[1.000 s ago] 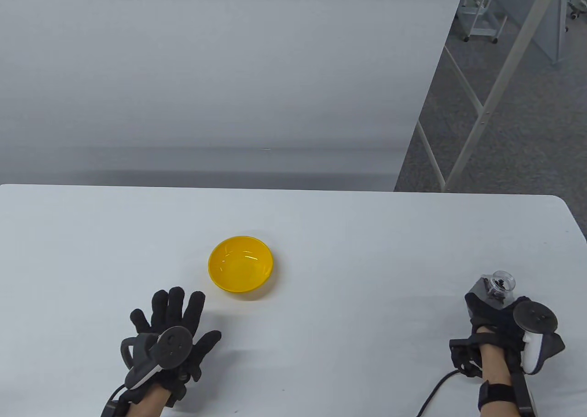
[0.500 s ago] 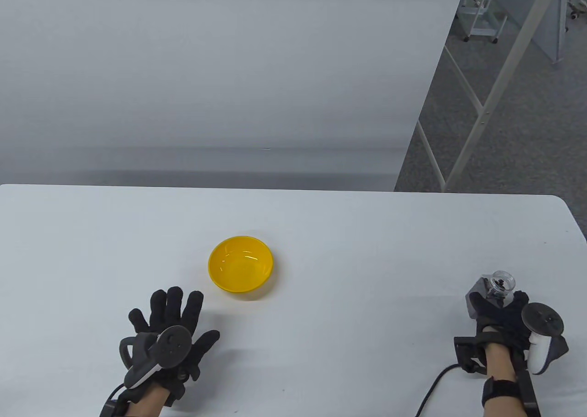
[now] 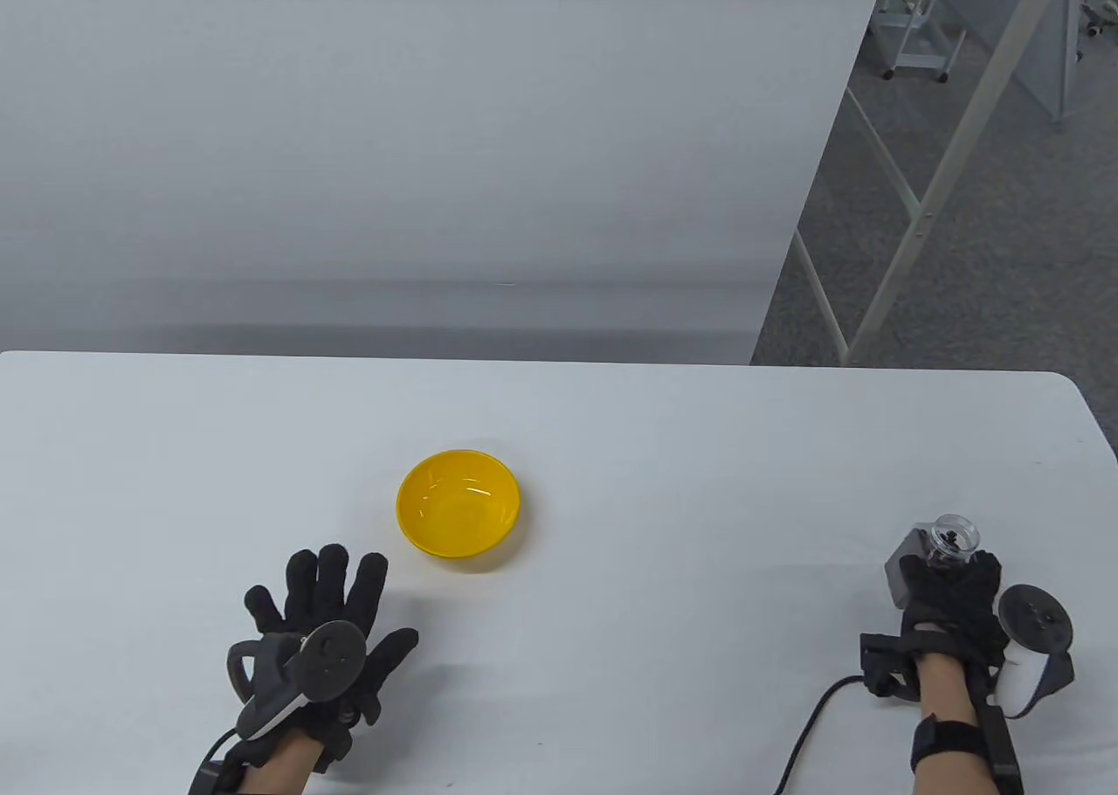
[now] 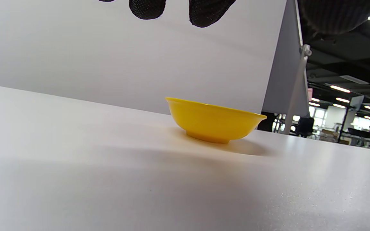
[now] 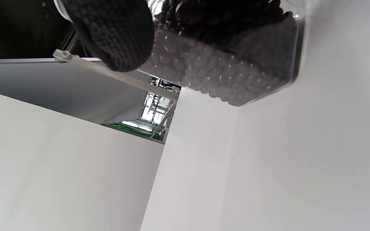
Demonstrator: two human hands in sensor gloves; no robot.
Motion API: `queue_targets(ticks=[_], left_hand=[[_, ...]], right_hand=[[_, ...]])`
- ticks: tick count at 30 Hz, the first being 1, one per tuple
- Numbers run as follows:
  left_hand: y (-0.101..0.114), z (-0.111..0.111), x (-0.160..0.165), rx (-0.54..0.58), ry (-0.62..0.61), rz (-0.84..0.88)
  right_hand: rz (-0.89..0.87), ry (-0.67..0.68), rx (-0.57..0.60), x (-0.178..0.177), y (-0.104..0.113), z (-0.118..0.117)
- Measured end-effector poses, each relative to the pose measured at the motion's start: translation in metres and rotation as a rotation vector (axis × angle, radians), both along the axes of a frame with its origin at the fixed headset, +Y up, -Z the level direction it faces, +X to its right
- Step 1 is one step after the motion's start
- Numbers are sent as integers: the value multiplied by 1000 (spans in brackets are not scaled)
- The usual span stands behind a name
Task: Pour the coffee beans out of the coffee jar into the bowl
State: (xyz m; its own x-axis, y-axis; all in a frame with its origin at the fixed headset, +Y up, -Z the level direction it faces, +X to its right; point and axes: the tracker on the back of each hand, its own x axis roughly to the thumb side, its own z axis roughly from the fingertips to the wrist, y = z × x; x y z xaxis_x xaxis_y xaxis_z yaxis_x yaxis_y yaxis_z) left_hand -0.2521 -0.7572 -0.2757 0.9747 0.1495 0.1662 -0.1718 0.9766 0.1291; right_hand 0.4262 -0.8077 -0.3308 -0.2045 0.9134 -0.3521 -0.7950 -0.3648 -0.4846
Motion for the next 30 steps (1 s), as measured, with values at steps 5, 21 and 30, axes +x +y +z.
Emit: queue_targets(ticks=[5, 21, 30], left_hand=[[0, 0, 0, 2, -4, 3], [-1, 3, 2, 19, -29, 23], [-2, 4, 2, 17, -38, 73]], right_hand=[[48, 0, 36, -5, 8, 2], [186, 59, 168, -26, 40, 16], [249, 134, 269, -51, 69, 24]])
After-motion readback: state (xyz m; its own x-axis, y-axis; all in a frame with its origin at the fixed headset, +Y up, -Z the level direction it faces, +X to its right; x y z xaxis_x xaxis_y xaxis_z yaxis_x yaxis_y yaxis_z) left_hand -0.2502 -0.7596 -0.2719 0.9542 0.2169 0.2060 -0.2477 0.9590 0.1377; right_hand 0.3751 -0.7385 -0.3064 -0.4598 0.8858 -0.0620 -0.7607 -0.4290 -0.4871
